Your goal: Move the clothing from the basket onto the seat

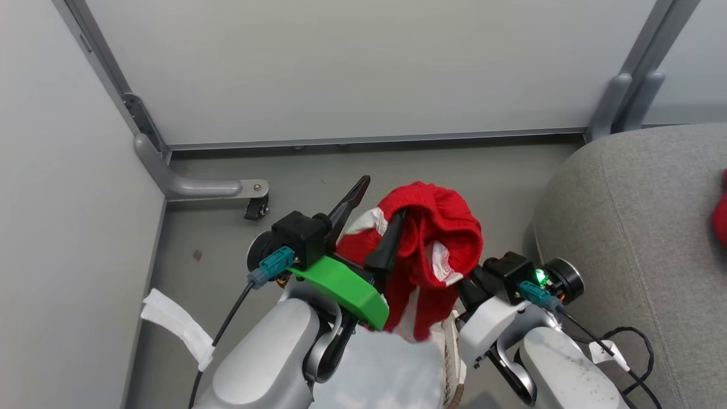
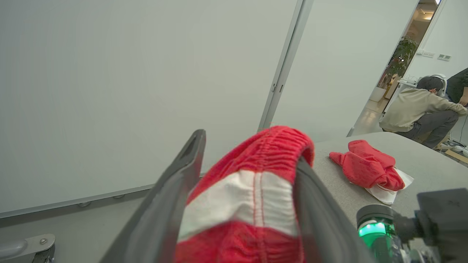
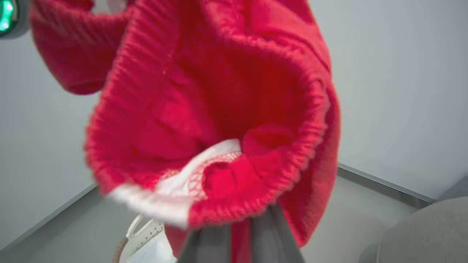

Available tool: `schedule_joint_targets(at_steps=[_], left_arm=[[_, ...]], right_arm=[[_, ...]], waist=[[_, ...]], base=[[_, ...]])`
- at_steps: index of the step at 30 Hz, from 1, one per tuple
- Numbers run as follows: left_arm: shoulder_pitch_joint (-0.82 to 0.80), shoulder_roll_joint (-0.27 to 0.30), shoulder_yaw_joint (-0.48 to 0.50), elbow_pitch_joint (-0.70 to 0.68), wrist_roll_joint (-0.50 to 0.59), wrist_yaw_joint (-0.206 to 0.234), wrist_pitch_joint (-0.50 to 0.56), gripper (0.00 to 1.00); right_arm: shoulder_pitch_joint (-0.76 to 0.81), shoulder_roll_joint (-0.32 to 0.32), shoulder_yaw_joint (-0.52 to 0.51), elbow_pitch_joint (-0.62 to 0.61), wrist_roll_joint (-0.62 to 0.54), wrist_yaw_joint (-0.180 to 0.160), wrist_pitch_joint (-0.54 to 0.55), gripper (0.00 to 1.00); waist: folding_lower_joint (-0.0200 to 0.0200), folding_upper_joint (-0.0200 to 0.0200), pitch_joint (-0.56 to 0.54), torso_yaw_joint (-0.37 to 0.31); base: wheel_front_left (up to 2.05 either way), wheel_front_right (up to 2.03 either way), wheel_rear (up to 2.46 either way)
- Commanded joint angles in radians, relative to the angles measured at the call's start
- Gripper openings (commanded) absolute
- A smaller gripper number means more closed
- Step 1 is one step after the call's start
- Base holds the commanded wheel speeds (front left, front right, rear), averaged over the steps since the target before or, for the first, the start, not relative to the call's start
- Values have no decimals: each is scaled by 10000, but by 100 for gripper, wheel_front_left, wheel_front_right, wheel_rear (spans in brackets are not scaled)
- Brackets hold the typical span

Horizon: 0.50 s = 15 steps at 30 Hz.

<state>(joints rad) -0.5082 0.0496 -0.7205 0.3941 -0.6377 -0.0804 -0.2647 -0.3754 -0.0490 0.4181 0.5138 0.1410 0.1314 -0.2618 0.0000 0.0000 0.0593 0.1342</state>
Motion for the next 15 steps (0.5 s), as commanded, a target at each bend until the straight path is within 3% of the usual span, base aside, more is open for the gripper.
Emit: schedule_joint_targets(at_steps=[1, 8, 15], left_arm=[[206, 23, 47, 155, 65, -61, 7, 100], [542, 23, 387, 715, 244, -183, 8, 100], [777, 26, 932, 1001, 572, -340, 7, 100]], right_arm=[[174, -48, -152, -225, 95, -14, -48, 0], [568, -57, -720, -1125, 402, -14, -48, 0], [632, -41, -1202, -1935, 499, -14, -48, 0]], waist=[[0, 0, 41, -244], [0, 0, 130, -1186], [0, 0, 361, -2787]], base=[[0, 0, 0], [0, 0, 0], [0, 0, 0]])
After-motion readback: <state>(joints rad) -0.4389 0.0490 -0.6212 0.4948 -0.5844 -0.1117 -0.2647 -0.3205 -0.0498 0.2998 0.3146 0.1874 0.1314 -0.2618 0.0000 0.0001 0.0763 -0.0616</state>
